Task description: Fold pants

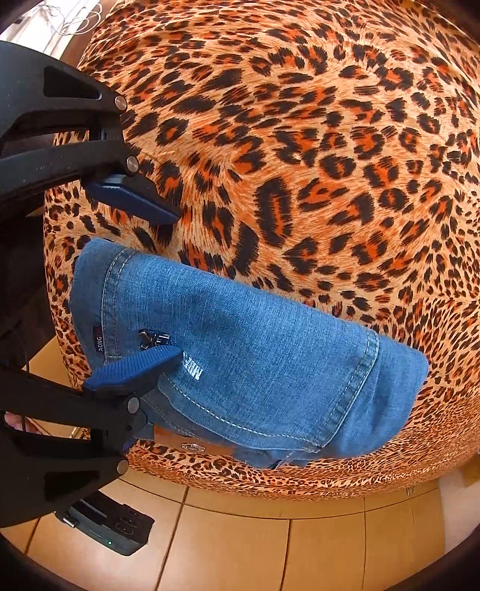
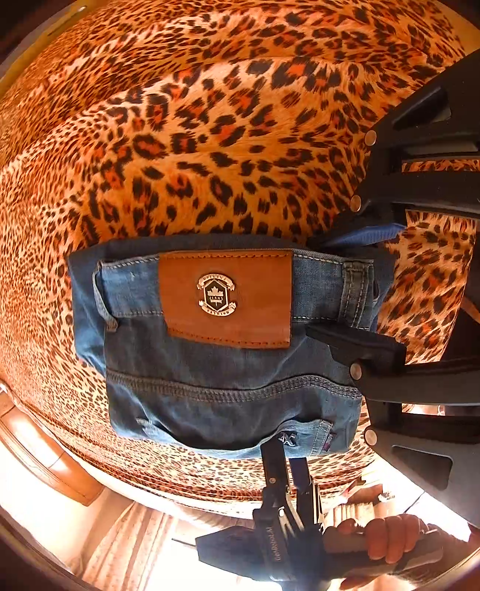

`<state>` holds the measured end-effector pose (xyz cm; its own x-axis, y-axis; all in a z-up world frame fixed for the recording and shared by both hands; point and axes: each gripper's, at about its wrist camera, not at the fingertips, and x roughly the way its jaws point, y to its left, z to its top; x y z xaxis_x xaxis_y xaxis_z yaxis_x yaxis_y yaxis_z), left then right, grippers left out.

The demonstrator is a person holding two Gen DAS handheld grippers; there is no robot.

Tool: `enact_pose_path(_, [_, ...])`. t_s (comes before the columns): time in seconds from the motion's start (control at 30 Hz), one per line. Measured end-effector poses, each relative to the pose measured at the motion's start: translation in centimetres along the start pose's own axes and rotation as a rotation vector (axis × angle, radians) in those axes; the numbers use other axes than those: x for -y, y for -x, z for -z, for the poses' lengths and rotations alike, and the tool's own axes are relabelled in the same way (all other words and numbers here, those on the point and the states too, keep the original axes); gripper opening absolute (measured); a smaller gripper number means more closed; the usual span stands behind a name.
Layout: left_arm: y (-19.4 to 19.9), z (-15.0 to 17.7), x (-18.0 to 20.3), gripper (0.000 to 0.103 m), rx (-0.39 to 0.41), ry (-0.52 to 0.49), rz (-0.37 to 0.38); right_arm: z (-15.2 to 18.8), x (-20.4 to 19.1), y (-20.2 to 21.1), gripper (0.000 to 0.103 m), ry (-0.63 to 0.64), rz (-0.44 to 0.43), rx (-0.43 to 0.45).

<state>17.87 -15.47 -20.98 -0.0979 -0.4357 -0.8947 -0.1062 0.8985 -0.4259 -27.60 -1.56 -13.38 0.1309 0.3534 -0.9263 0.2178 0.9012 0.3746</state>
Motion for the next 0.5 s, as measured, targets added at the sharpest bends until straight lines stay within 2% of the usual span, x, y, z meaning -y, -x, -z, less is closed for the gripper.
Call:
enact_pose_path(0.13, [1.4,-0.6,0.2,0.068,-0.006,-0.01,0.029,0.0,-0.1,0.4,0.043,-0.043,-0.047,-0.001])
enact_pose_path(0.23, [3.6,-2.0,1.1,0.068,0.07,-0.036,0.06,-0.7,1.4,1.9,0.05,-0.103,-0.095,0.028])
enact_pose_path(0.27, [4.2,-2.7,1.5,0.068,0.094,-0.043,0.058,-1.2,2.0,2.4,0.059,-0.135,-0.118,0.049])
enact_pose_path(0.37, [4.2,-5.0,2.6,0.068,0.11,-0.069,0.033,-3.2,3.2,3.6,0.073,-0.22,-0.17,0.119])
enact_pose_path(0.5, [2.2,-7.5,3.8,0.068,0.075,-0.046,-0.011,-6.9,3.1,2.7,0.074,-0.233,-0.152,0.135])
